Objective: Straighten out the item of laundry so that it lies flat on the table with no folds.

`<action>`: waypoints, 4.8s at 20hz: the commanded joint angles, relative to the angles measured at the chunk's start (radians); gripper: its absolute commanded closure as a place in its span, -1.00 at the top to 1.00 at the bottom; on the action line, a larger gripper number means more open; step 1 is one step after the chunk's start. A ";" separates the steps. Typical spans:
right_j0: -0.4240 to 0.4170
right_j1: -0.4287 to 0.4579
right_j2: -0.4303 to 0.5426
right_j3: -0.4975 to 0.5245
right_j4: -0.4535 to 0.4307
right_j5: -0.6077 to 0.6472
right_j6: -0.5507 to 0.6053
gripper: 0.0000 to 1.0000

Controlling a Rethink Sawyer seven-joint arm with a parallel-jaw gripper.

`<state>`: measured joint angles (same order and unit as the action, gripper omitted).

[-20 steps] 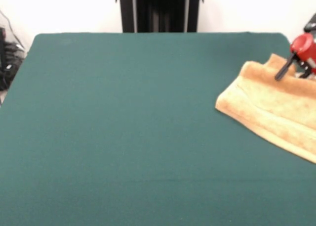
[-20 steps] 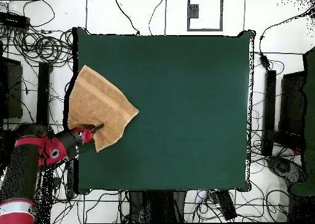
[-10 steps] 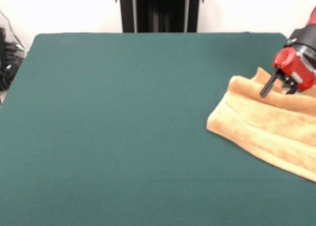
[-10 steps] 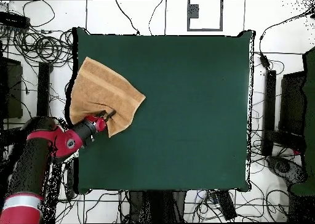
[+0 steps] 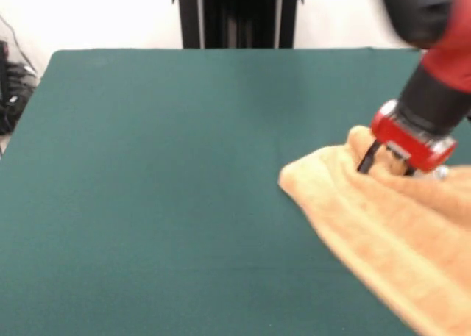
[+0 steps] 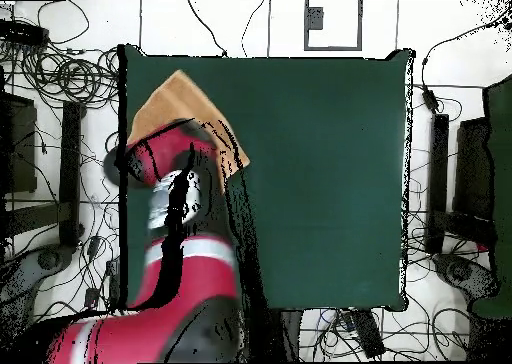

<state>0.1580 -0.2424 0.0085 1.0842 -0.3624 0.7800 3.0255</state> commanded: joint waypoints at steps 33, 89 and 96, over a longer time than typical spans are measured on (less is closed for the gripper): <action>0.421 0.402 -0.323 0.028 -0.229 -0.133 0.307 1.00; -0.429 0.467 0.412 0.310 0.315 0.109 -0.601 1.00; -0.468 0.515 0.447 0.305 0.390 0.186 -0.717 1.00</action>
<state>-0.3072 -0.1265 0.3449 1.1316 0.1019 0.9349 2.6331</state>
